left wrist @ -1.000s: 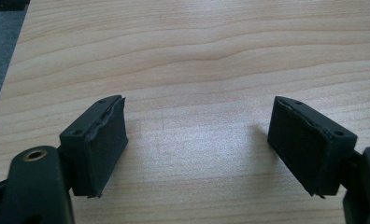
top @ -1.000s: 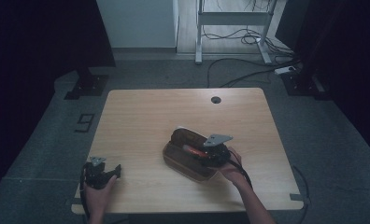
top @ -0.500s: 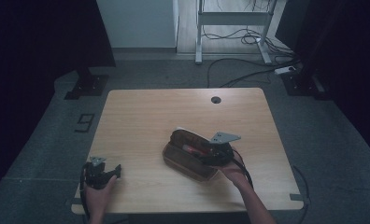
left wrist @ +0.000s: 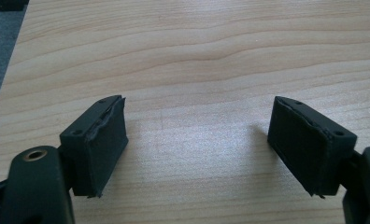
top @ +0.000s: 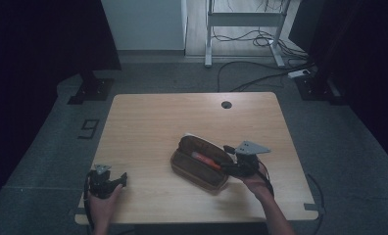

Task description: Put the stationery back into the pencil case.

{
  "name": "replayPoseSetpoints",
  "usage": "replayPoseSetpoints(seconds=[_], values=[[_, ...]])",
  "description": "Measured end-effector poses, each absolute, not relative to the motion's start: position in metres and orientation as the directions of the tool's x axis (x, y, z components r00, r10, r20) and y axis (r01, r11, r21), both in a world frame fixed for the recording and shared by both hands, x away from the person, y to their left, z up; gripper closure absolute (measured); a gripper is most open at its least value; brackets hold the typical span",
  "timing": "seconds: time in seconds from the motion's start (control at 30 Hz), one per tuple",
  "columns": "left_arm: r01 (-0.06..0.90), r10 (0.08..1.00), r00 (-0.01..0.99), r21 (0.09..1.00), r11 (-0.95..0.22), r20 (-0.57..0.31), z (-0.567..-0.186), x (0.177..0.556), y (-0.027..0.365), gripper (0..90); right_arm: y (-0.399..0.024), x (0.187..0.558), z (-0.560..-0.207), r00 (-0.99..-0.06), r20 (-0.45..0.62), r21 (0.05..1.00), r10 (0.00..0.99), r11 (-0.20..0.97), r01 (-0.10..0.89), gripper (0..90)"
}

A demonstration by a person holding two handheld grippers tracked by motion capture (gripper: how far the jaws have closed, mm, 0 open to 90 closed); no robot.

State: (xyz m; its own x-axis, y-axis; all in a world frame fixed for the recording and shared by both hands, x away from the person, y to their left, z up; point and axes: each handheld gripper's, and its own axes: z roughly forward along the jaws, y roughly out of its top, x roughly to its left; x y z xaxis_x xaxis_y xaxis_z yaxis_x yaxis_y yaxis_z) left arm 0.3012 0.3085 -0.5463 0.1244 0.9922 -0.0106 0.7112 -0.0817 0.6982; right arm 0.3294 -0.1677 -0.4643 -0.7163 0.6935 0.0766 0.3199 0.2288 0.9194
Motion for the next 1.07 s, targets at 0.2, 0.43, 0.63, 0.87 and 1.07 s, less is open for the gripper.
replayPoseSetpoints(seconds=[0.2,0.43,0.63,0.87,1.07], values=[[0.712,0.992,0.126,0.697,-0.084,-0.010,-0.546,0.301,0.309,19.5,-0.199,0.319,-0.472,-0.669,0.103,0.924,0.736,0.178,0.338,35.2],[0.712,0.992,0.126,0.697,-0.084,-0.009,-0.546,0.301,0.309,19.5,-0.244,0.313,-0.495,-0.596,0.119,0.904,0.794,0.161,0.396,34.0],[0.712,0.992,0.126,0.697,-0.084,-0.009,-0.546,0.301,0.309,19.6,-0.274,0.314,-0.516,-0.518,0.117,0.878,0.847,0.155,0.452,33.5],[0.712,0.992,0.126,0.697,-0.084,-0.009,-0.546,0.301,0.309,19.5,-0.283,0.322,-0.530,-0.460,0.115,0.861,0.880,0.143,0.489,33.5],[0.712,0.992,0.127,0.697,-0.085,-0.009,-0.546,0.301,0.309,19.5,-0.280,0.322,-0.530,-0.470,0.108,0.862,0.876,0.152,0.483,32.6]])
